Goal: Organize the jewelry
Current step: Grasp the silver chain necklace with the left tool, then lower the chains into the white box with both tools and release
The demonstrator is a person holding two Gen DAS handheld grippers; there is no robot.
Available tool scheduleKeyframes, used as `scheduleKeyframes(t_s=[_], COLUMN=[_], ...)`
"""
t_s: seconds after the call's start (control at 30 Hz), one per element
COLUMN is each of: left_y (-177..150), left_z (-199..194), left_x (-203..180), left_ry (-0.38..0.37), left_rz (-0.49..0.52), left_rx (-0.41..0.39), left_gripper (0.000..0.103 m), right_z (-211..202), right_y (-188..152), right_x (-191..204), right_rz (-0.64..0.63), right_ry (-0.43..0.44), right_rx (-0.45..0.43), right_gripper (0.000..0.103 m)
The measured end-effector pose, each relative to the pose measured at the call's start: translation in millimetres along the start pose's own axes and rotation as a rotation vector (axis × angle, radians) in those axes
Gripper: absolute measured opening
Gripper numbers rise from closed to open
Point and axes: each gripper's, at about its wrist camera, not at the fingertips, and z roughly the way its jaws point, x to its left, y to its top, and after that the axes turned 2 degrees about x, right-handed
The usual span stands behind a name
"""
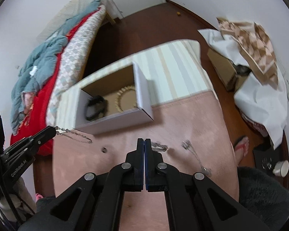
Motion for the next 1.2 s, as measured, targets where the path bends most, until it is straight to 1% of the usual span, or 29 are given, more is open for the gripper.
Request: scheduleKeyframes(t_s=[0.23,0.3,0.33,0.4,0.43,0.47,0.53,0.57,0.7,0.83,0.9,0.97,1.0,1.1,1.17,1.2], left_y=[37.9,44.9,47.4,47.0,45.6,42.2,33.6,29.6,10.9,-10.4,-16.8,-22.8,-25.0,-29.6,-31.0,-31.0], left_z=[-32.9,-38.1,-39.5,-39.5,-38.7,-36.0,-28.7,-24.8,-6.6,11.8,16.7,21.6,23.7,27.6,27.5,27.1], left_x=[9.9,10.2,10.3,9.5,8.8,7.8,7.0,6.7,5.8,5.5,5.2,6.0,6.6,7.1,6.7,6.4], left_ry=[0.007,0.009,0.014,0.011,0.009,0.008,0.001,0.000,-0.014,-0.026,-0.029,-0.034,-0.034,-0.036,-0.039,-0.040], left_rz=[-0.016,-0.015,-0.014,-0.015,-0.015,-0.014,-0.021,-0.026,-0.051,-0.078,-0.088,-0.100,-0.105,-0.117,-0.119,-0.118], left_rx=[-0.074,-0.092,-0.098,-0.103,-0.101,-0.096,-0.076,-0.065,-0.011,0.046,0.063,0.078,0.084,0.096,0.099,0.098], left_gripper=[0.000,0.000,0.000,0.000,0.000,0.000,0.000,0.000,0.000,0.000,0.000,0.000,0.000,0.000,0.000,0.000], right_z=[-27.8,-30.5,-27.6,-12.8,-2.9,7.4,24.3,37.3,73.0,91.7,99.2,106.2,105.8,104.1,102.9,99.1], right_y=[38.8,48.7,52.8,57.1,56.4,52.9,41.9,32.4,2.6,-14.4,-20.8,-25.4,-27.1,-28.4,-28.2,-29.6], right_x=[46.7,56.1,57.0,46.4,38.4,29.7,11.6,-0.5,-32.2,-41.4,-43.8,-41.1,-38.9,-33.1,-30.6,-32.6], right_rz=[-0.109,-0.138,-0.147,-0.108,-0.088,-0.071,-0.037,-0.013,0.047,0.059,0.050,0.028,0.009,-0.023,-0.028,-0.019], right_ry=[0.041,0.033,0.040,0.077,0.076,0.067,0.044,0.029,-0.016,-0.059,-0.067,-0.093,-0.110,-0.150,-0.158,-0.144], right_rx=[-0.076,-0.088,-0.073,-0.010,0.027,0.059,0.095,0.121,0.177,0.183,0.188,0.195,0.177,0.160,0.153,0.147], right_gripper=[0.000,0.000,0.000,0.001,0.001,0.002,0.012,0.015,0.016,0.016,0.016,0.016,0.016,0.012,0.012,0.012])
